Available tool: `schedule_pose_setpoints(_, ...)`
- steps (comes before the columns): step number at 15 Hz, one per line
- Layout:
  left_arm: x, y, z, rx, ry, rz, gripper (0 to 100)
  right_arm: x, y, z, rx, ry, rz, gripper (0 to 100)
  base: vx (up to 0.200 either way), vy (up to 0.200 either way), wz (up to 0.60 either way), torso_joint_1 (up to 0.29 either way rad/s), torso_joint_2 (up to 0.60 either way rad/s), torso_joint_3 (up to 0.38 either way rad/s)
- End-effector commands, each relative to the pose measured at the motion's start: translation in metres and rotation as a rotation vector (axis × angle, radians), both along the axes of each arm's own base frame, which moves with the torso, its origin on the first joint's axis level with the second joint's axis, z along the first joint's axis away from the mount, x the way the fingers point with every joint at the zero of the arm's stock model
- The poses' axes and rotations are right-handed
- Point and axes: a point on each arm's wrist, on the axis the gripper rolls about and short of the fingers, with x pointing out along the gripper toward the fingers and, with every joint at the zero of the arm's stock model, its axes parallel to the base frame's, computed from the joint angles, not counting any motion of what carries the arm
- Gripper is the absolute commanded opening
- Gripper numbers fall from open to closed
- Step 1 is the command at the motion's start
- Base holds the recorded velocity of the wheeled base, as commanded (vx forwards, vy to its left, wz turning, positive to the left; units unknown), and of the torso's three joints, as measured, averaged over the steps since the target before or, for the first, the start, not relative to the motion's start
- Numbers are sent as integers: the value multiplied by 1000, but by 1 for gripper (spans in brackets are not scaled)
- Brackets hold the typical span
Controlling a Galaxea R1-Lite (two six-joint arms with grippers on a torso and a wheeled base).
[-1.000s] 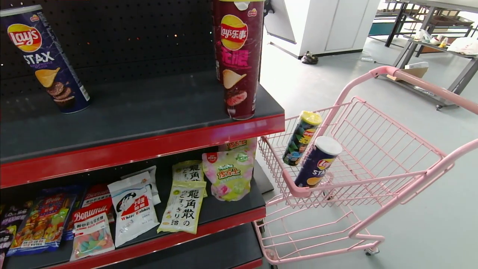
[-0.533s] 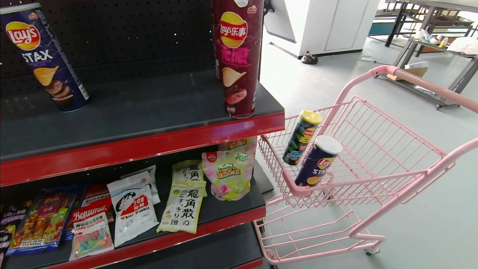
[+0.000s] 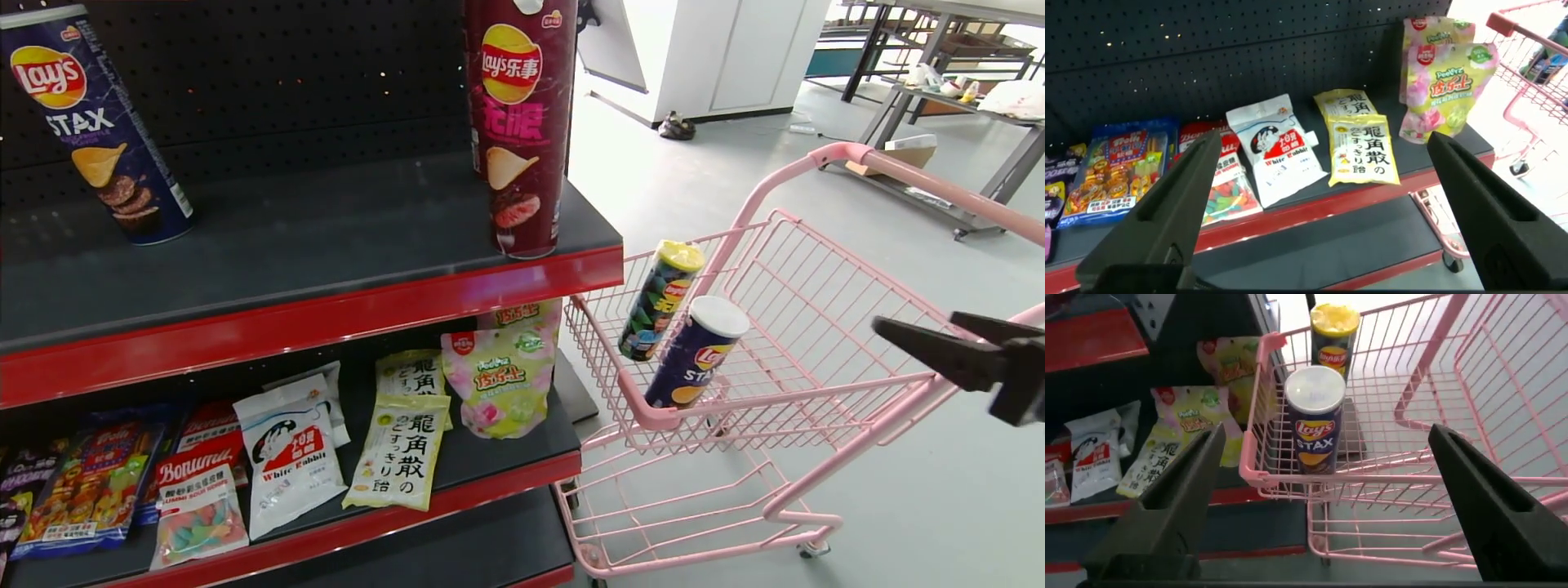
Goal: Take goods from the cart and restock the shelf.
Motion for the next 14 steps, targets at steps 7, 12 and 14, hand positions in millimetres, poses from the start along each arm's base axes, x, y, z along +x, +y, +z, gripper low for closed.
schedule_pose_setpoints(7, 0, 0, 0, 1, 0, 0, 100, 96, 19, -93, 8, 307, 133, 100, 0, 0, 0, 0, 0, 0)
schedule_pose_setpoints(12, 0, 0, 0, 1, 0, -1, 100, 121, 26, -112, 6, 310, 150, 100, 0, 0, 0, 0, 0, 0)
schedule_pose_setpoints(14, 0, 0, 0, 1, 0, 0, 100, 133, 26, -116, 8, 314, 144, 100, 0, 0, 0, 0, 0, 0)
